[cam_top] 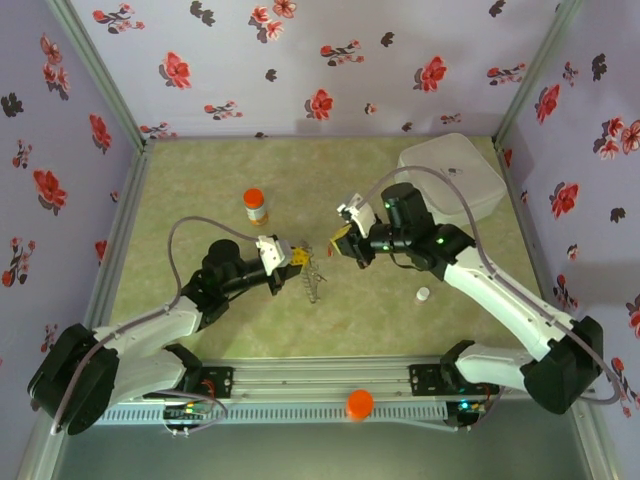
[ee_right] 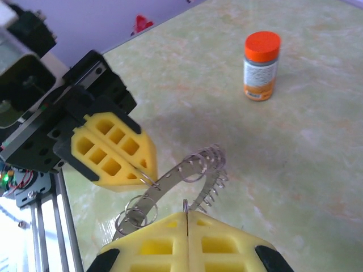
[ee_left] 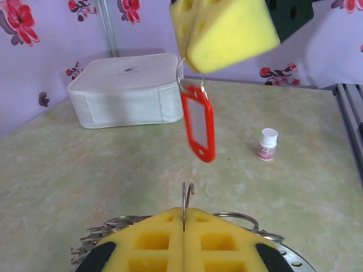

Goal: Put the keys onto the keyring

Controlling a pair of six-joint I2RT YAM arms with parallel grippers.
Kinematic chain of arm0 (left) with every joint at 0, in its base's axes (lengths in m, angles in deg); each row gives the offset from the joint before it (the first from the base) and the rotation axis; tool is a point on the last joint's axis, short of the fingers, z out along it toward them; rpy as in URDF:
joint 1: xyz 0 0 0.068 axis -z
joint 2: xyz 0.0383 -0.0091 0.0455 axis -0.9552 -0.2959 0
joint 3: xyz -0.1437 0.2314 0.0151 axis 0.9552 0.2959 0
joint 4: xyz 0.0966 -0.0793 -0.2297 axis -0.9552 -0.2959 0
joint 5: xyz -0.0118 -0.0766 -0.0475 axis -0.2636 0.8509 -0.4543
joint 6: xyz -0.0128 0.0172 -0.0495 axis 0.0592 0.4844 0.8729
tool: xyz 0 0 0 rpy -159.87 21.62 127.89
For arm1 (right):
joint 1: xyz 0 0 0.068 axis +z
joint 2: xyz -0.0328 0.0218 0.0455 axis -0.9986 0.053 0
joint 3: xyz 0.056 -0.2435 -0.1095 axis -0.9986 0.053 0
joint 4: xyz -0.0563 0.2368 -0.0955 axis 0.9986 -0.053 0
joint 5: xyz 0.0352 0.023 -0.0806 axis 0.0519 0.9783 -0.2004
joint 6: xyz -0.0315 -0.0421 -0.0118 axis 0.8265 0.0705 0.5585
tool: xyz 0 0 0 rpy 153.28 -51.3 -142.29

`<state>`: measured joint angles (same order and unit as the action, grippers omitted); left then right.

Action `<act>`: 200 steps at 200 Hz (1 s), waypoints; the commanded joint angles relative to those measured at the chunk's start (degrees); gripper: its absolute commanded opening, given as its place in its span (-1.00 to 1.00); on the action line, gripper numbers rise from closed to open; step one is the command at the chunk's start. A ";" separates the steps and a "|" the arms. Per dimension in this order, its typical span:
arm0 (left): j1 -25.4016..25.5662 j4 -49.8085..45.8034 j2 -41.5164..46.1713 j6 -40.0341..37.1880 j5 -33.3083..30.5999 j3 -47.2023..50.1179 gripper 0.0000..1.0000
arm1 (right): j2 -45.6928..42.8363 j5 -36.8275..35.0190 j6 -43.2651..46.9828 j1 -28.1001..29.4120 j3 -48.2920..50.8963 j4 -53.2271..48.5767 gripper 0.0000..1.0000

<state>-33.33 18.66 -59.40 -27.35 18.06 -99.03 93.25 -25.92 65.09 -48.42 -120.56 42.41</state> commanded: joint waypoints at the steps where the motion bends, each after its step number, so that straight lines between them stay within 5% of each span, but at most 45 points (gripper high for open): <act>1: -0.37 0.92 0.13 0.71 1.84 -2.02 -1.00 | 2.46 -0.80 3.56 1.64 -3.02 -2.59 -1.00; 200: -0.30 0.11 -1.56 0.27 2.49 -2.70 -1.00 | 7.16 -0.12 8.42 6.54 -5.15 -2.95 -1.00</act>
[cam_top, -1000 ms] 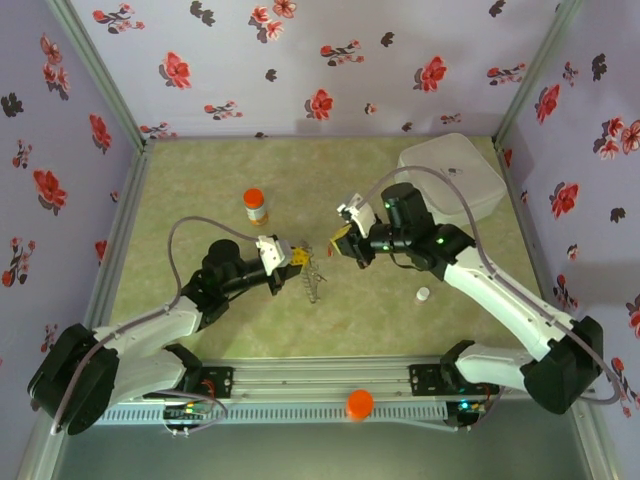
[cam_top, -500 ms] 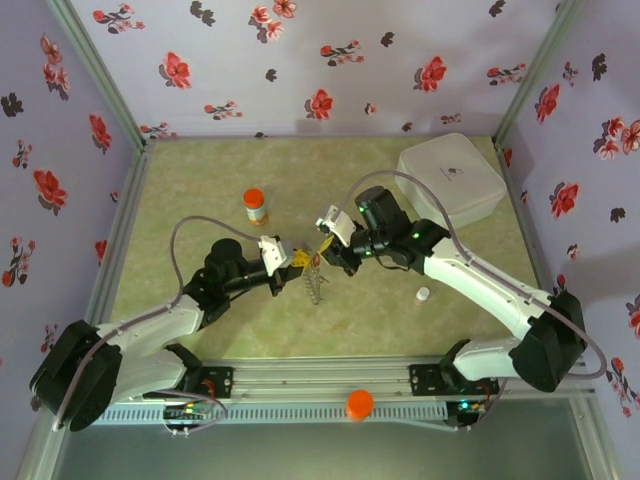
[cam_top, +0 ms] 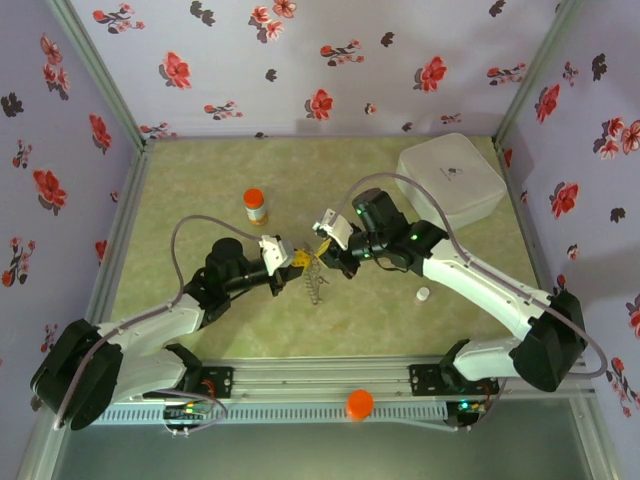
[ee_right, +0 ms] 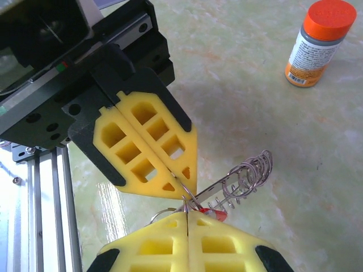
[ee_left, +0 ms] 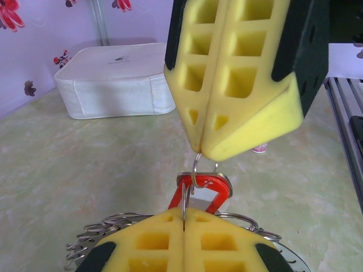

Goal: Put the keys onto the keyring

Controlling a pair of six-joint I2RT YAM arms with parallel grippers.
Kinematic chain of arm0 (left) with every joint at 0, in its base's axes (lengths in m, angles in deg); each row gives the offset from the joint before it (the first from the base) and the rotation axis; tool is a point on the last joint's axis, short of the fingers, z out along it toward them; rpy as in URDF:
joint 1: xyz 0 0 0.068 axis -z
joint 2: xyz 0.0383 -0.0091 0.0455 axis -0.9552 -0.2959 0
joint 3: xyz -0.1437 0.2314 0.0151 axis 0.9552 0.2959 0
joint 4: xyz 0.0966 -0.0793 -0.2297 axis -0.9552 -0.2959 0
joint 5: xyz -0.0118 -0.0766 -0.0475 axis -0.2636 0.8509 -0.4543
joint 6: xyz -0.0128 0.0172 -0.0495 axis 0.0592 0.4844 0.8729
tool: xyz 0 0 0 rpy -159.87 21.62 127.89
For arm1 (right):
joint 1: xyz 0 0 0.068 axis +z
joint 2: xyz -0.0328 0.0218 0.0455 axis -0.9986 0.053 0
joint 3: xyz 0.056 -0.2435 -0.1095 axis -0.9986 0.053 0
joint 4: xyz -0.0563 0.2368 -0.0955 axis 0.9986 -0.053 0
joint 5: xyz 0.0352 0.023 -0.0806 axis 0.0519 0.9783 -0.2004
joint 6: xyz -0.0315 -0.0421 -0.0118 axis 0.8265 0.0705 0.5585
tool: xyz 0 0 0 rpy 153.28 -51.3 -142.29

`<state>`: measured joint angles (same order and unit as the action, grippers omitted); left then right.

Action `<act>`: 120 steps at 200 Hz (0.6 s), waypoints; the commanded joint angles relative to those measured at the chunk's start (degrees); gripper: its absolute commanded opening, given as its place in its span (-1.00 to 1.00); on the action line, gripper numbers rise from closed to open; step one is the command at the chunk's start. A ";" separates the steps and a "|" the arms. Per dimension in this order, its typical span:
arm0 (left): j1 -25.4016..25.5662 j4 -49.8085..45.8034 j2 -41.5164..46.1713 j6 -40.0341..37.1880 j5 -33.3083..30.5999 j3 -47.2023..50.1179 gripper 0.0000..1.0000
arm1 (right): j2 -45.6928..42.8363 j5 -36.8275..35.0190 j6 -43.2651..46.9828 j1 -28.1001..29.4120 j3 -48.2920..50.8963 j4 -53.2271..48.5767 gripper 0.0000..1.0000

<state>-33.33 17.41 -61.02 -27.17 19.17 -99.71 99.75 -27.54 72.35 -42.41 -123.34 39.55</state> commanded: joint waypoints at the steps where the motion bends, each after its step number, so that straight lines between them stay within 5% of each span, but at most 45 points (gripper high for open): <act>1: -0.33 1.37 0.05 0.11 1.33 -2.02 -1.00 | 0.64 1.53 1.17 0.53 -2.34 -0.05 -1.00; 120: -0.33 1.55 0.76 -0.25 1.73 -1.73 -1.00 | 3.04 -2.93 2.10 0.83 -3.97 -1.16 -1.00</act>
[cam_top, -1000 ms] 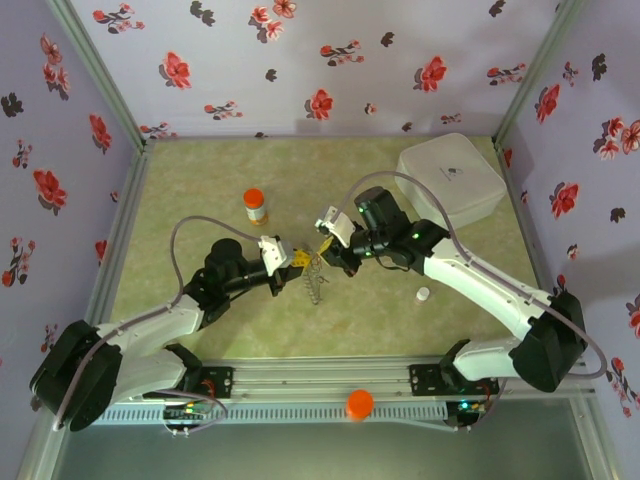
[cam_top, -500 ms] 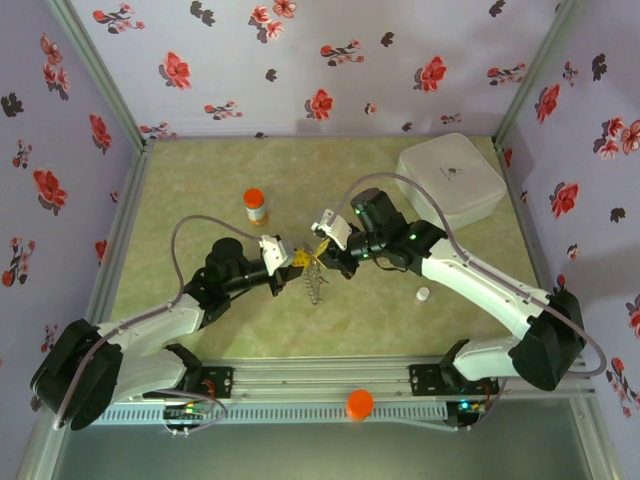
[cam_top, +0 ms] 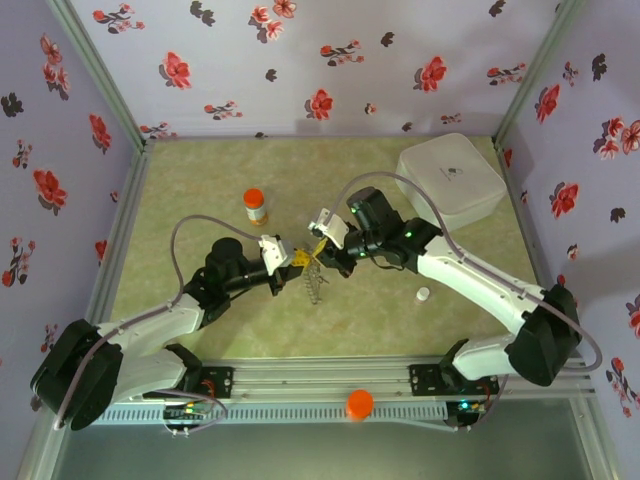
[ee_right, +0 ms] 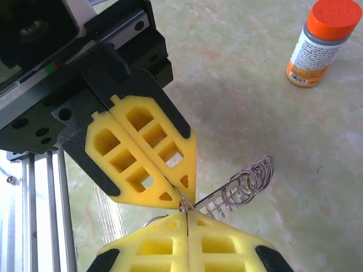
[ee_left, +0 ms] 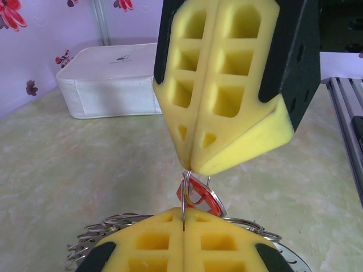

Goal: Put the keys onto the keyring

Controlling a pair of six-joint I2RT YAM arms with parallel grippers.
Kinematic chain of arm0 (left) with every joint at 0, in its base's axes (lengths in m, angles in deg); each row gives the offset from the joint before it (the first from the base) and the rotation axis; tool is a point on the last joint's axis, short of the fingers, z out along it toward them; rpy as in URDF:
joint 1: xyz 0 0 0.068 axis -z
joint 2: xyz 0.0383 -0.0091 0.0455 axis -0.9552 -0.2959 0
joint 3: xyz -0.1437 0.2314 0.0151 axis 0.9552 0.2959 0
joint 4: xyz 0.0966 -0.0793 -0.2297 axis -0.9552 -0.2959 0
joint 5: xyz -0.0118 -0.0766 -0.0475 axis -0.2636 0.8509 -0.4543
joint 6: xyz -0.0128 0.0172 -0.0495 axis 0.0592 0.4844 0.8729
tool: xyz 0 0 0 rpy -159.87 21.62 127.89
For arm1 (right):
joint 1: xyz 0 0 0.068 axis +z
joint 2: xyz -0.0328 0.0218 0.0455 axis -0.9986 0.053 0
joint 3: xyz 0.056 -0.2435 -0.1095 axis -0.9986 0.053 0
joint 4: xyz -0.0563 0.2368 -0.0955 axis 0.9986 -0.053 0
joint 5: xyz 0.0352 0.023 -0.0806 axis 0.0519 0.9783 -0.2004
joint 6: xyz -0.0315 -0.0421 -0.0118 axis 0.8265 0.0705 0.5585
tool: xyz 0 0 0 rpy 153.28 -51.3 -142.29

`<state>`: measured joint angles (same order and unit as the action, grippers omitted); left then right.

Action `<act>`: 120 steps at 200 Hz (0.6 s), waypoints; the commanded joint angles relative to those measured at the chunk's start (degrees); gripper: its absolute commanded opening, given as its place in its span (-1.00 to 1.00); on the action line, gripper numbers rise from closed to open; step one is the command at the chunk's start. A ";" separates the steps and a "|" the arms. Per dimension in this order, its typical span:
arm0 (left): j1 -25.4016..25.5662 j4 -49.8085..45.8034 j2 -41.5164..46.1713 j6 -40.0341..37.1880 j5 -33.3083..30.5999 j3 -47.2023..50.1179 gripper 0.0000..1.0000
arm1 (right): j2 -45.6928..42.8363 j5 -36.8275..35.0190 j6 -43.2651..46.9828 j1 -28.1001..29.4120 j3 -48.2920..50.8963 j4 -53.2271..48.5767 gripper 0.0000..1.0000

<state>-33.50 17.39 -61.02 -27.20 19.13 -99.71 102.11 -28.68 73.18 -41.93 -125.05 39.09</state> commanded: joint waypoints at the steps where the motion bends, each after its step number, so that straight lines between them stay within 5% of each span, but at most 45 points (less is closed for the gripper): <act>1: -0.12 1.57 0.75 -0.26 1.82 -1.75 -1.00 | 0.69 -1.88 1.29 0.38 -2.26 -0.70 -1.00; 120: -0.09 6.15 1.64 -1.46 2.17 0.11 -1.00 | 1.51 -8.08 1.71 0.36 -2.54 -3.86 -1.00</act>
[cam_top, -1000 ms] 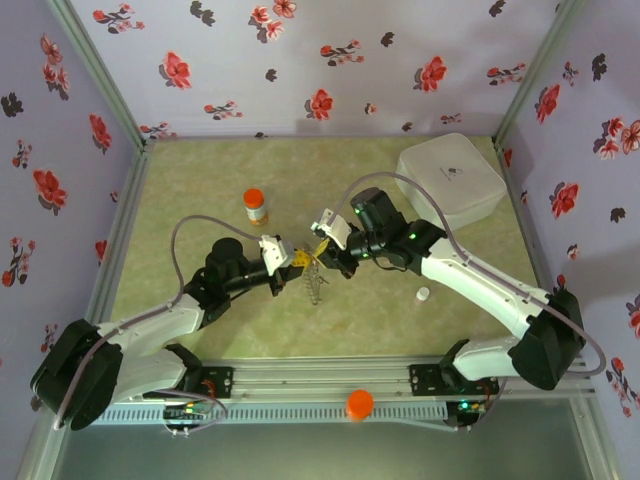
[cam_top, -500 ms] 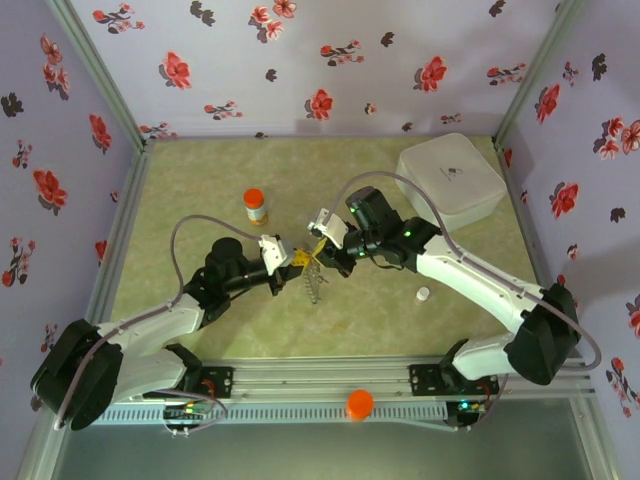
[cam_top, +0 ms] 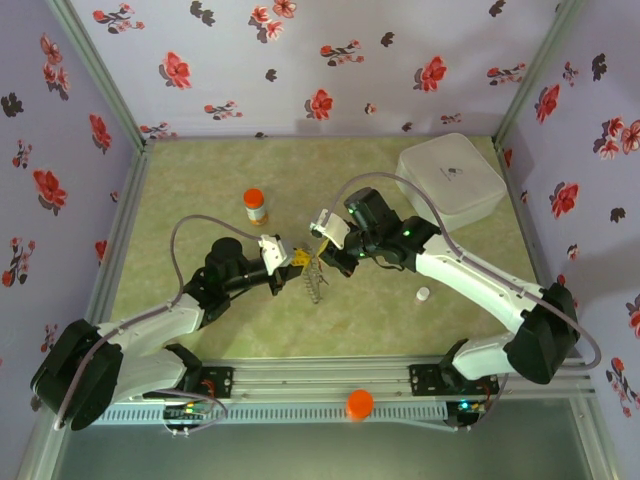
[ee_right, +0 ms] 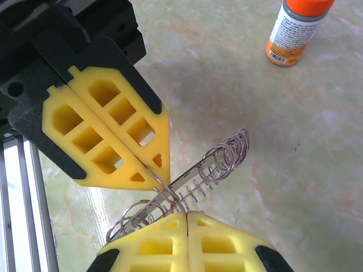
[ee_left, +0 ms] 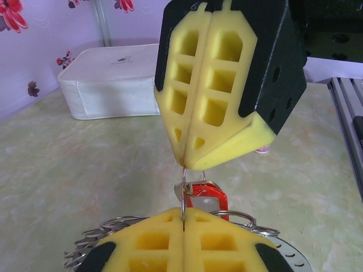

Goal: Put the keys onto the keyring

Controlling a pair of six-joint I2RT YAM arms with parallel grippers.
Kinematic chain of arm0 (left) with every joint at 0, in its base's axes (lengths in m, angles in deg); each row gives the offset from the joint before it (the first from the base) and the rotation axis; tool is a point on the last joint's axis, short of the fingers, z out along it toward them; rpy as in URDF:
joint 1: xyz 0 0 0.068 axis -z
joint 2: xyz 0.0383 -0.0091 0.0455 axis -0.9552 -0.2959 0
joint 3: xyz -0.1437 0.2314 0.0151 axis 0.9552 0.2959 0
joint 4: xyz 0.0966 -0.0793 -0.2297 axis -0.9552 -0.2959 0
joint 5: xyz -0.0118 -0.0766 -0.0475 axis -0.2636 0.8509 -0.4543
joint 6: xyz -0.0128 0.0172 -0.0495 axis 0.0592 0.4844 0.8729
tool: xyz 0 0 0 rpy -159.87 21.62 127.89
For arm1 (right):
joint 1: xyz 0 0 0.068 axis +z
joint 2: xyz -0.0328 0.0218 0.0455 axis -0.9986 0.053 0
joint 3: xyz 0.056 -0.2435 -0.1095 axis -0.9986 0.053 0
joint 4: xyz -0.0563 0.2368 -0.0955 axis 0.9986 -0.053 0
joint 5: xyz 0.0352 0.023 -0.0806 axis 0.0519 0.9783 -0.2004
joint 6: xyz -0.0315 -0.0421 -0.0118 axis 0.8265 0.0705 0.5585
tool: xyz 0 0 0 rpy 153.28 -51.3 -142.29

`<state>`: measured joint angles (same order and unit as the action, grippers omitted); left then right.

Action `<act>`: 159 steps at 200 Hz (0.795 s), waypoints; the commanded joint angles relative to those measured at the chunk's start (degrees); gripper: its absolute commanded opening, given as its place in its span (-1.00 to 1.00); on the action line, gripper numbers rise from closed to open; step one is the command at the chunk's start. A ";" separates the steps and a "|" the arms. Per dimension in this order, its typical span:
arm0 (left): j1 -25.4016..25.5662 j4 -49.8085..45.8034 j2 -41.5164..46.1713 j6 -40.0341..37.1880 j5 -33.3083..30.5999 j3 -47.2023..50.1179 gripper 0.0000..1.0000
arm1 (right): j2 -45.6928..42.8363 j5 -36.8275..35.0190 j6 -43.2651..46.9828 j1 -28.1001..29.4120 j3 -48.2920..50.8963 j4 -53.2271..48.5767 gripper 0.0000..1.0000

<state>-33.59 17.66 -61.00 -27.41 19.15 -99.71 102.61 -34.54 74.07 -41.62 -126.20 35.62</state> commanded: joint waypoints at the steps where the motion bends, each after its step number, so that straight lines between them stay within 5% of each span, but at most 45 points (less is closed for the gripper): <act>1: 0.00 5.97 1.61 -1.23 2.13 0.19 -1.00 | 1.05 -2.15 0.79 0.03 -1.38 -0.39 -1.00; 61: 0.00 10.91 0.67 -1.33 2.04 1.84 -1.00 | -0.10 1.60 0.32 0.03 0.98 2.93 -0.99; 107: 0.01 12.82 0.64 -0.62 2.02 2.28 -1.00 | -3.11 1.22 -1.89 -1.03 3.44 5.94 -0.48; 130: 0.00 13.43 0.59 -0.13 2.02 2.37 -1.00 | -7.11 8.58 -7.25 -4.87 6.74 12.98 -0.12; 159: 0.00 14.19 0.34 0.45 2.45 2.37 -1.00 | -10.87 13.43 -9.47 -7.36 10.55 19.13 -0.02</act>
<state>-33.59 26.86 -61.00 -27.52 20.24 -97.54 95.07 -27.21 68.08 -47.52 -117.92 46.72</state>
